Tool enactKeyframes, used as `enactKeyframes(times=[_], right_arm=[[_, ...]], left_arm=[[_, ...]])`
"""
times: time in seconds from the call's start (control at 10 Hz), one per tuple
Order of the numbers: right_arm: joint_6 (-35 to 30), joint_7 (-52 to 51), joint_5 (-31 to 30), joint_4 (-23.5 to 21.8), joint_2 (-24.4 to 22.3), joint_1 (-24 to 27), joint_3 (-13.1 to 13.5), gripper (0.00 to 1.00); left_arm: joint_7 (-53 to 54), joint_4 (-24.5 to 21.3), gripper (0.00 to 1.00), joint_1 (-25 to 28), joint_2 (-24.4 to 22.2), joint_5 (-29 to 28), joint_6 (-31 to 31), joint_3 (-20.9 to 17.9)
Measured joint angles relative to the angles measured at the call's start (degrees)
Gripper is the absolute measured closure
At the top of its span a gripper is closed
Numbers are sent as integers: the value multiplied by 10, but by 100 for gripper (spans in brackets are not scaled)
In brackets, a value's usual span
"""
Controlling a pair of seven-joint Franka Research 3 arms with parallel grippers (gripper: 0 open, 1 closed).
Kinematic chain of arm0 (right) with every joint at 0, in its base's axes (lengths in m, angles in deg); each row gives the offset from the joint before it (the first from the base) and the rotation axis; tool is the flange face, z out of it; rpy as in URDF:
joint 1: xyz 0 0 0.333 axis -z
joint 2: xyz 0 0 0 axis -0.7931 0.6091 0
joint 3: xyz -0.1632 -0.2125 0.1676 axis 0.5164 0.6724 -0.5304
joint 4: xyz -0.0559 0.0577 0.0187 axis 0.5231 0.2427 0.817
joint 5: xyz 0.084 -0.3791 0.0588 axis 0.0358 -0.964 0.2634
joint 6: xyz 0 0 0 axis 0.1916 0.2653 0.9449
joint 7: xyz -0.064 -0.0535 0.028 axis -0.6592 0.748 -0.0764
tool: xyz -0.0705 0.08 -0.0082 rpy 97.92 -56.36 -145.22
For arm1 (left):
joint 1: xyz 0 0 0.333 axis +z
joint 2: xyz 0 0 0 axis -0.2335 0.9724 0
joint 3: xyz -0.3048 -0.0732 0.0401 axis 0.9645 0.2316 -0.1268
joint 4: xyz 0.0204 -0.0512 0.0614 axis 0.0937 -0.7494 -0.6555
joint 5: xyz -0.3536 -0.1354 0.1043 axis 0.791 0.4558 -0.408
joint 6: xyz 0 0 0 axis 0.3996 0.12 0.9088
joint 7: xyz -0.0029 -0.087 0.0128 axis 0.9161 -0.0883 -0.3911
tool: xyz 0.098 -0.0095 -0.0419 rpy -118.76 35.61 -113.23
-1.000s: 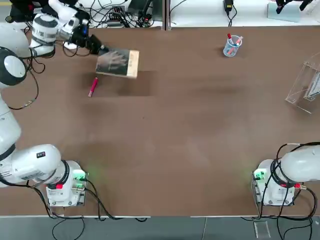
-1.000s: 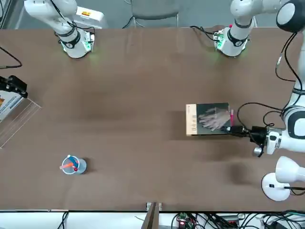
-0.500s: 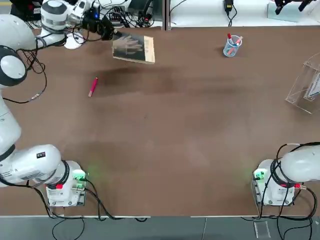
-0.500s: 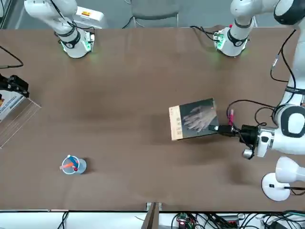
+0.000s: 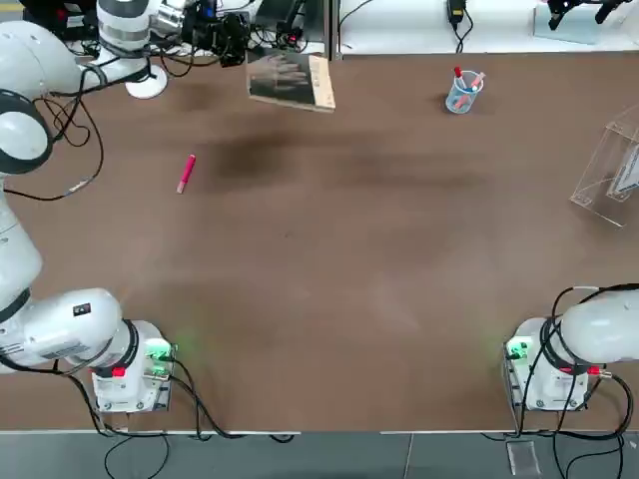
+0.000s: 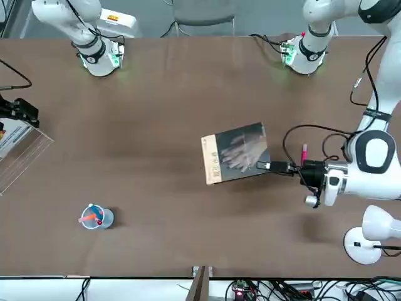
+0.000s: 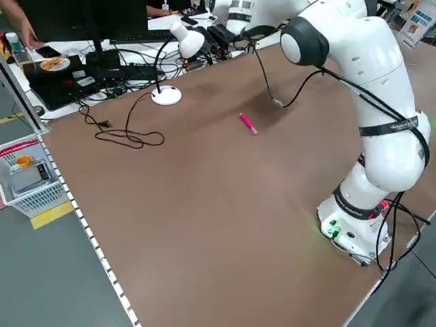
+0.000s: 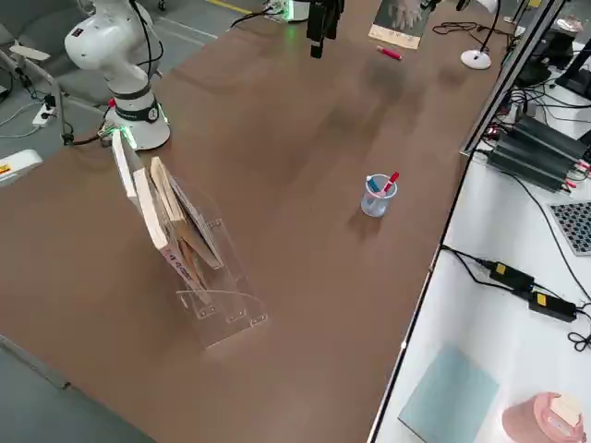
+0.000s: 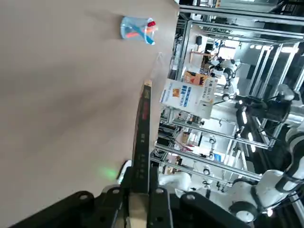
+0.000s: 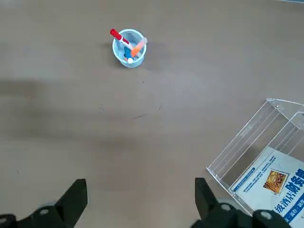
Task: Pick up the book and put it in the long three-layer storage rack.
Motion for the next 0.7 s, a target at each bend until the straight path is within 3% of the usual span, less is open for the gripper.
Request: enactKeyframes(times=[0.3,0.7], right_arm=[[0,0,0,0,0,0,0,0],[-1,0,0,0,0,0,0,0]], left_arm=[[-27,0,98,-8,0,0,-37,38],[-29,4,98,-49,-1,21,-74,51]])
